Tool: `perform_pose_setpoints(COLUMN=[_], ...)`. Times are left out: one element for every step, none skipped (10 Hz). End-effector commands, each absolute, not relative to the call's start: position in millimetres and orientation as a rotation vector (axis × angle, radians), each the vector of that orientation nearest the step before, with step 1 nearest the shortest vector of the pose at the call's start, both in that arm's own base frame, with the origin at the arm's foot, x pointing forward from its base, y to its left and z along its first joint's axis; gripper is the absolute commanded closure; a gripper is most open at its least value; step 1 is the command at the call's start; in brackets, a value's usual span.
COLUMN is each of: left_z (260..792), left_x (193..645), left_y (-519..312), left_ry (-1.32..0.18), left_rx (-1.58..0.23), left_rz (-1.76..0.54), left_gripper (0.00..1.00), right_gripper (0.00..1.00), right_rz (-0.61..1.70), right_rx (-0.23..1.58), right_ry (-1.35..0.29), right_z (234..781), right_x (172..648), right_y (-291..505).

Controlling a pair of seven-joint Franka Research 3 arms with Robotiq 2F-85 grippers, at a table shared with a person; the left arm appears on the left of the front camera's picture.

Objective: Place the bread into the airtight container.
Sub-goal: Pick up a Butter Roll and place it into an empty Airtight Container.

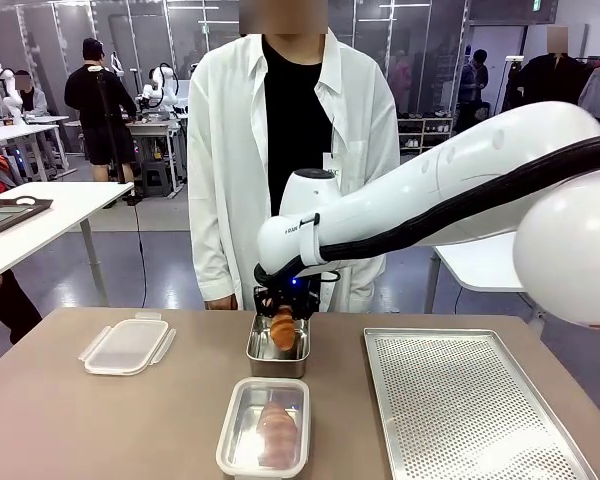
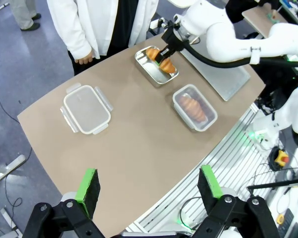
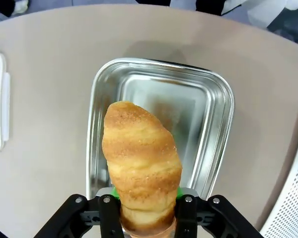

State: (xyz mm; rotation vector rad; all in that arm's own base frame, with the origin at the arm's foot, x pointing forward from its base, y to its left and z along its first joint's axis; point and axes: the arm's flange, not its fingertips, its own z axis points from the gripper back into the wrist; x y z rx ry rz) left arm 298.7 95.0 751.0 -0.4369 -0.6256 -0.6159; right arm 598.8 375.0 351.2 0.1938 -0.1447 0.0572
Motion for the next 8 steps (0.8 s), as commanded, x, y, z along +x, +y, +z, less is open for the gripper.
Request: perform_pose_setpoints(left_z=[751.8,751.8,751.8,751.8,751.8,751.8,751.8,751.8], left_x=[298.2,298.2,298.2,298.2,298.2,298.2,298.2,298.2], left_y=[95.6,95.6,95.6,95.6,95.6,95.6,95.6,95.6], left_ry=[-0.626,-0.626,-0.626,-0.626,-0.626,-0.626,-0.626,-0.626], left_rx=[-0.439,-0.439,-0.439,-0.439,-0.439,-0.439,-0.439,-0.439], left_rz=[-0.636,-0.636,-0.636,-0.636,-0.636,-0.636,-0.636,-0.636], left_gripper=[0.00,0.00,0.00,0.00,0.00,0.00,0.00,0.00], right_gripper=[0.46,0.26,0.05,0.00,0.00,0.00,0.00,0.00], right_rz=[0.011,0.003,0.002,0.000,-0.003,-0.005,-0.003,0.002], right_rx=[0.171,0.167,0.165,0.160,0.157,0.146,0.151,0.156], right_ry=[-0.155,-0.137,-0.142,-0.138,-0.138,-0.138,-0.140,-0.139], right_z=[344.5,340.0,339.7,340.3,340.2,341.1,342.4,344.2], right_x=[607.6,609.9,609.8,608.5,608.5,609.3,609.8,609.9], right_y=[384.5,384.5,385.0,385.0,384.4,382.9,382.1,381.3])
